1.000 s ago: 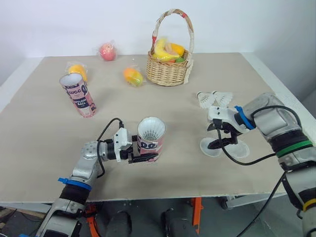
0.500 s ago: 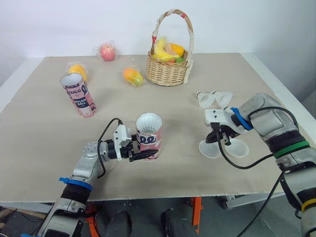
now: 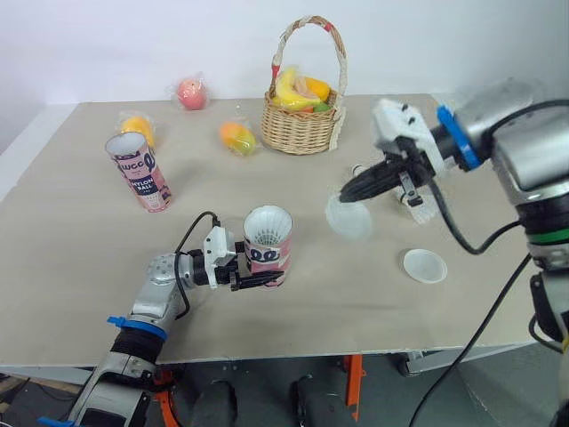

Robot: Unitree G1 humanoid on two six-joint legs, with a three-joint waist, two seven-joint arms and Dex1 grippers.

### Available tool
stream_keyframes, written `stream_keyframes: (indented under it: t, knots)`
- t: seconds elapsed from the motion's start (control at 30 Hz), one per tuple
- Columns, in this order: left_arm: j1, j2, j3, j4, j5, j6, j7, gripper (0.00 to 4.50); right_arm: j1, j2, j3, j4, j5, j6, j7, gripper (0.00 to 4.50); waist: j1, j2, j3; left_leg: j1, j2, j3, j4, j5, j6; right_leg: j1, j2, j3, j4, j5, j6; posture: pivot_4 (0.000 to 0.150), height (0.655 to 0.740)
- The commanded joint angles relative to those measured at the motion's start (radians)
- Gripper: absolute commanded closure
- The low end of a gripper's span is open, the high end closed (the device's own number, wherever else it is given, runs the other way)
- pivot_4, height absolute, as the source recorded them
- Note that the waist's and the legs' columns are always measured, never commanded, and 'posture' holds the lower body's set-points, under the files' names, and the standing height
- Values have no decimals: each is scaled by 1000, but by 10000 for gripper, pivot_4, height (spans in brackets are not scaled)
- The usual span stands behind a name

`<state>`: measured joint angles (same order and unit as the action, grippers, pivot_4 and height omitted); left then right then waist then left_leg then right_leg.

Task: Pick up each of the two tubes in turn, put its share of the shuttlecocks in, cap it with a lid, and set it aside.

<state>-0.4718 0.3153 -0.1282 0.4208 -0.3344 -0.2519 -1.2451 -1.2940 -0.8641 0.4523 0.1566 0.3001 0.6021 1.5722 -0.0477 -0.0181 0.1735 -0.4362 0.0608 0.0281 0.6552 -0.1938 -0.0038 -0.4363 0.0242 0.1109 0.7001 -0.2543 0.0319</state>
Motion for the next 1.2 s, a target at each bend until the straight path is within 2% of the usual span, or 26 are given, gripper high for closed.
stream_keyframes:
  t: [0.03, 0.2, 0.33, 0.5, 0.8, 1.2]
  knots:
    - [-8, -9, -3, 80, 37, -49, -3, 15419, -93, 99, 19, -15, -22, 14, 38, 44708, -2, 1, -1, 0, 0, 0, 0, 0, 1, 0, 0, 0, 0, 1, 0, 1500, 7400]
    - [-23, -11, -10, 111, 26, -19, -44, 15419, -155, 226, 56, 29, -74, -12, 30, 44708, 1, 1, -1, 0, 1, -1, 0, 3, 2, 0, 2, -1, 0, 3, 1, 1500, 7400]
    - [-1, 17, -26, 69, 2, 100, -95, 15419, -175, 295, 87, 68, -123, -67, 25, 44708, 1, 0, -1, 0, 1, -1, 0, 3, 2, 0, 2, 0, 0, 2, 1, 1500, 7400]
    - [33, 55, -42, 9, 2, 190, -128, 15419, -175, 336, 109, 115, -197, -158, 6, 44708, -2, 1, -2, -1, 2, -2, -3, 3, 3, -1, 4, 0, 0, 0, -3, 1500, 7400]
    - [30, 77, -52, 5, 22, 183, -130, 15419, -193, 392, 87, 189, -262, -218, 0, 44708, -3, 1, -2, 0, 2, -2, -4, 2, 3, -1, 5, -1, 0, 0, -4, 1500, 7400]
    - [5, 72, -34, 28, -1, 219, -138, 15419, -166, 405, 67, 73, -219, -158, 29, 44708, -2, 1, -2, 1, 3, -2, -4, 2, 3, -1, 5, -1, 0, 0, -4, 1500, 7400]
